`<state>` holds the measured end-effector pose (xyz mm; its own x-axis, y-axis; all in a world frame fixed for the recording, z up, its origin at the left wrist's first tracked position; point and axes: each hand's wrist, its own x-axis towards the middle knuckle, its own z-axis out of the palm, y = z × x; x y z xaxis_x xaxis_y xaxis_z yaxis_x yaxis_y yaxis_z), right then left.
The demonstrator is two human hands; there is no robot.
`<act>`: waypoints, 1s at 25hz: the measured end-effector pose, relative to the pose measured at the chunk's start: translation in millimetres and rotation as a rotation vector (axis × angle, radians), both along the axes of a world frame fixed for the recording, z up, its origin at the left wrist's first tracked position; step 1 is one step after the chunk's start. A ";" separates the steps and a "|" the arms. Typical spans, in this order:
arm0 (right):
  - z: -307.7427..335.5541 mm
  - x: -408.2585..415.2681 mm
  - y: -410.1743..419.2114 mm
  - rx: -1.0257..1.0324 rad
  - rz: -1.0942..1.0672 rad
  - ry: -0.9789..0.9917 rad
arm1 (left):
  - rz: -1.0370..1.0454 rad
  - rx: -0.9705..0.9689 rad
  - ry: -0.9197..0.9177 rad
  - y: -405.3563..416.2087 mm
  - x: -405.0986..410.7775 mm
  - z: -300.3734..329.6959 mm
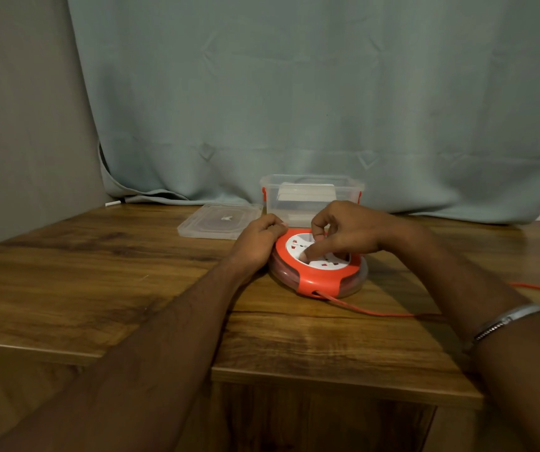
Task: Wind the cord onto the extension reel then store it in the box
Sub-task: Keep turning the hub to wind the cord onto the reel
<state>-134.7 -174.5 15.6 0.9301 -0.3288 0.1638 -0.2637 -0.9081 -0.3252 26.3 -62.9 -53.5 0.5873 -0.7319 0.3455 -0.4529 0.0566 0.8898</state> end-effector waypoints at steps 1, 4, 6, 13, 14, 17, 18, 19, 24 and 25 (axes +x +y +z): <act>0.9 -1.5 -1.5 0.018 0.018 -0.002 | -0.001 0.005 -0.003 0.0 0.1 -0.1; 4.4 -6.0 -7.7 0.073 0.071 -0.019 | 0.036 0.024 -0.022 0.0 -0.2 0.4; 7.0 -8.8 -12.4 0.106 0.093 -0.019 | 0.054 0.027 -0.032 -1.4 0.9 0.1; 11.5 -13.0 -16.9 0.101 0.161 0.020 | 0.022 0.027 -0.036 -1.3 1.5 0.3; 10.7 -12.1 -16.2 0.118 0.174 0.048 | 0.017 0.028 -0.031 -1.2 1.1 0.5; 9.7 -10.7 -18.4 0.138 0.175 0.104 | -0.010 0.024 0.002 -0.9 0.2 1.1; 9.6 -10.8 -20.7 0.162 0.174 0.112 | -0.021 0.025 0.018 -0.7 0.0 1.5; 9.6 -11.5 -23.3 0.197 0.177 0.118 | -0.031 0.024 0.035 -0.6 0.0 1.8; 8.1 -14.3 -23.8 0.211 0.137 0.094 | -0.015 -0.011 0.068 -2.0 0.6 1.3; 7.8 -14.1 -22.5 0.204 0.121 0.088 | -0.010 -0.011 0.069 -2.2 1.1 1.0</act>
